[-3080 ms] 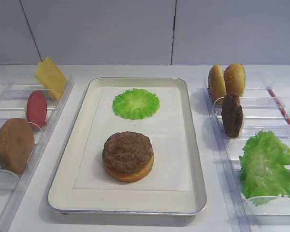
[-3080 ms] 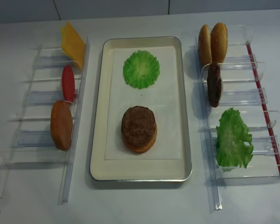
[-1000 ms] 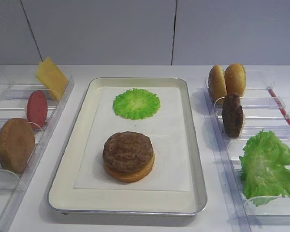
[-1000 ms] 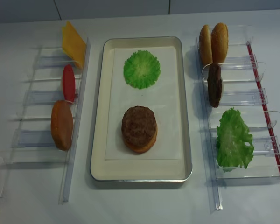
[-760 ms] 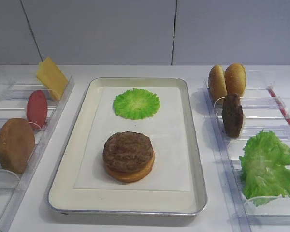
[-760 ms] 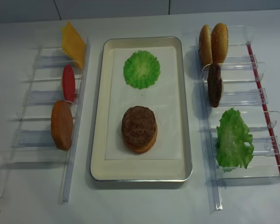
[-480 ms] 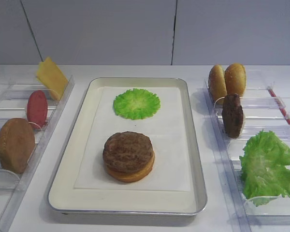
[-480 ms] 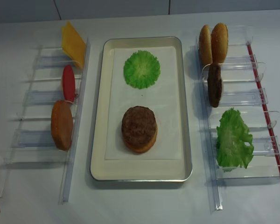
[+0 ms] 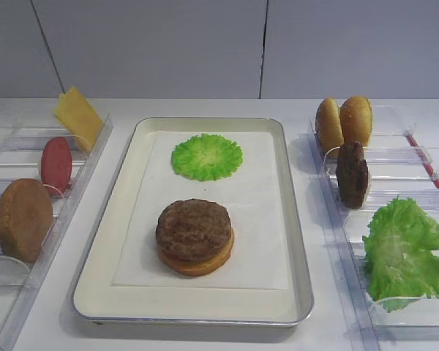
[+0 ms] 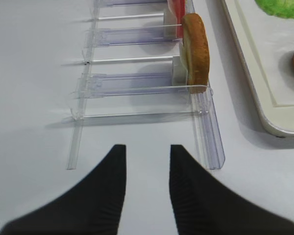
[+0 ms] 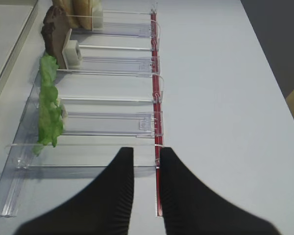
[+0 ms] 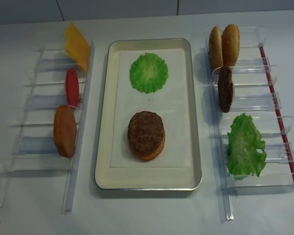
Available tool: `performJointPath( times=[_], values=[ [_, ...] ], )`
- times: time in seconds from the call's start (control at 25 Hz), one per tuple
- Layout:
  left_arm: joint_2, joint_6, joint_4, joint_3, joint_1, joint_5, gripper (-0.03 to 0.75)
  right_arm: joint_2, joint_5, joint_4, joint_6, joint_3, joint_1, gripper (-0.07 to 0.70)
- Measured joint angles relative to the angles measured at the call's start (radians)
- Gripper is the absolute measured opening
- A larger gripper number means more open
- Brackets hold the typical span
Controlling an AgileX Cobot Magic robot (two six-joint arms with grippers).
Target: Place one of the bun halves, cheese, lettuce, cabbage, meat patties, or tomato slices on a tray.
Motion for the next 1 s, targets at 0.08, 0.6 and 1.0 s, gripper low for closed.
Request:
performJointPath(
  times=[0.08, 0.6, 1.0],
  values=[
    [0.0, 0.0, 0.0, 0.0, 0.0, 0.0, 0.205, 0.0, 0.0, 0.0, 0.0, 0.0, 0.0, 0.188],
    [0.0, 0.0, 0.0, 0.0, 0.0, 0.0, 0.205, 0.0, 0.0, 0.0, 0.0, 0.0, 0.0, 0.184],
    [0.0, 0.0, 0.0, 0.0, 0.0, 0.0, 0.205, 0.0, 0.0, 0.0, 0.0, 0.0, 0.0, 0.183]
  ],
)
